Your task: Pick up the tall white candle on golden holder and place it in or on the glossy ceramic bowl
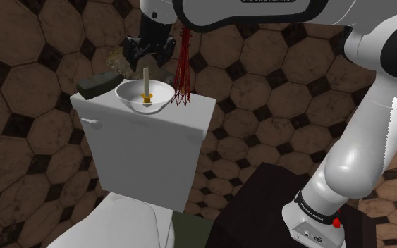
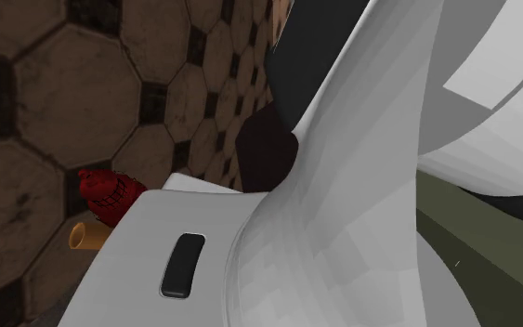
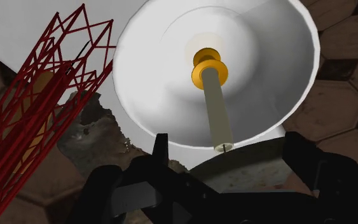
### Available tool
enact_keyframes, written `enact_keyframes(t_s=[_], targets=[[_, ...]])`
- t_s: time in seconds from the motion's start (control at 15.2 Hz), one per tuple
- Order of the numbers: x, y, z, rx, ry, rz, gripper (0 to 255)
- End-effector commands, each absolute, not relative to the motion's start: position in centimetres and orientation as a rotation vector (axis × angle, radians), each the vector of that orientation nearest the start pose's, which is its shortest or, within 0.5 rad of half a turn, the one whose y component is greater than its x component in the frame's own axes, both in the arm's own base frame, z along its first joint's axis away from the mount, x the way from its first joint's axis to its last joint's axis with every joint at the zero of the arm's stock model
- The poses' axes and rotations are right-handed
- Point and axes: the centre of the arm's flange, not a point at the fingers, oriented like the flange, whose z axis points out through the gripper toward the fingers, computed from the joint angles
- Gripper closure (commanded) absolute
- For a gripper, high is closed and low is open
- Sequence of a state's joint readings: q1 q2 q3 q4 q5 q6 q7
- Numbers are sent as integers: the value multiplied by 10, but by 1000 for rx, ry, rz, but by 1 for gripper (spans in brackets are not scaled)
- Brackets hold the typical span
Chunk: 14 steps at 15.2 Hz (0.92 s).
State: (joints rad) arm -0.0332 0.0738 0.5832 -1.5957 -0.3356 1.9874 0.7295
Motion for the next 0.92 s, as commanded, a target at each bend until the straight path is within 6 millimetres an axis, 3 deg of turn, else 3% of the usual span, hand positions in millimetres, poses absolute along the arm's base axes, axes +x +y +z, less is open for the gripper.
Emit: enact_keyframes(t_s=[0.0,0.07,0.33,0.86], targets=[[537,291,622,-3097,159,-684,0],[537,291,622,-3097,159,-684,0],[516,293,667,-3097,159,-684,0],[516,293,667,-3097,159,-684,0]])
